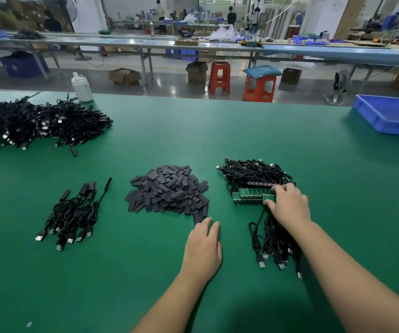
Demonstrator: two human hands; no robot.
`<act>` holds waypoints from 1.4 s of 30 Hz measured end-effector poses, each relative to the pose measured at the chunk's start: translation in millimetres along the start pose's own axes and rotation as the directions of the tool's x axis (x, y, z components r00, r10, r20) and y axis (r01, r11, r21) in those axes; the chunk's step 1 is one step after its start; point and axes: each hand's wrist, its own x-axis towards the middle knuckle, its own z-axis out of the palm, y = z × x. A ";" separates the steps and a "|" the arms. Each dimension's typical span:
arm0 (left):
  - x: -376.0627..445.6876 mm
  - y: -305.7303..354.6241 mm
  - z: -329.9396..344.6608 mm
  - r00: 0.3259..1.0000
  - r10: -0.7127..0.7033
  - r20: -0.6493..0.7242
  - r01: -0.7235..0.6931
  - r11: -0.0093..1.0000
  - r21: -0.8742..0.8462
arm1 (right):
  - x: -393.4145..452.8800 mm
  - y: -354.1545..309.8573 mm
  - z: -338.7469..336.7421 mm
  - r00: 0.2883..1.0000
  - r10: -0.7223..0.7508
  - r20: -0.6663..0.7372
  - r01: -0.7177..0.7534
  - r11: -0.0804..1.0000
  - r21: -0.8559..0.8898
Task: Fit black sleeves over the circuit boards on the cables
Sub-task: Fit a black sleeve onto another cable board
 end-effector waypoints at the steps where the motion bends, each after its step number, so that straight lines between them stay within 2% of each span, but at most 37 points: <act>1: -0.1 -0.4 0.4 1.000 -0.003 -0.003 0.003 1.000 -0.004 | -0.9 1.1 -0.7 0.999 0.035 0.007 -0.035 0.999 -0.019; 3: 0.4 -0.6 1.1 1.000 -0.002 -0.019 0.002 1.000 -0.011 | -3.8 3.6 -2.9 0.996 0.093 0.002 -0.093 0.993 -0.077; 5: 0.4 -1.3 2.6 0.999 0.006 -0.032 -0.006 1.000 -0.018 | -6.0 5.4 -3.9 0.995 0.095 -0.028 -0.096 0.993 -0.062; 9: 0.2 -1.4 4.8 0.997 0.052 -0.064 -0.054 0.998 -0.036 | -9.6 3.1 -7.7 0.998 0.051 0.035 -0.058 0.973 0.223; 11: 1.1 -1.4 5.3 0.994 0.068 -0.089 -0.073 0.996 -0.058 | -13.1 -4.9 -12.0 0.998 0.012 0.058 -0.029 0.953 0.303; 14: 5.0 -1.4 2.1 0.997 0.007 -0.079 -0.018 0.990 -0.138 | -24.5 -23.0 -16.1 0.992 -0.091 0.085 0.054 0.929 0.366; 17: 13.6 1.1 0.0 0.996 -0.091 0.025 0.094 0.975 -0.199 | -38.2 -42.2 -15.1 0.970 -0.189 0.154 0.112 0.907 0.406; 21: 33.4 21.0 -6.5 0.943 -0.254 0.214 0.329 0.796 -0.508 | -49.6 -55.4 -13.4 0.959 -0.256 0.119 0.187 0.891 0.413; 24: 44.0 29.8 -10.8 0.926 -0.287 0.246 0.378 0.727 -0.573 | -51.9 -56.2 -17.1 0.969 -0.215 0.123 0.143 0.892 0.430; 26: 46.8 32.9 -11.1 0.909 -0.301 0.288 0.417 0.646 -0.639 | -52.8 -56.0 -18.9 0.973 -0.184 0.137 0.106 0.891 0.442; 30: 51.6 42.6 -10.2 0.875 -0.359 0.324 0.481 0.571 -0.666 | -56.2 -57.5 -20.8 0.992 -0.101 0.069 0.061 0.898 0.436; 38: 59.0 53.0 -15.0 0.858 -0.411 0.309 0.514 0.674 -0.530 | -57.1 -59.4 -23.9 0.998 -0.060 0.017 0.050 0.936 0.347; 42: 59.6 58.5 -16.1 0.849 -0.443 0.288 0.527 0.677 -0.513 | -58.2 -60.6 -22.8 0.999 -0.034 -0.019 0.038 0.946 0.321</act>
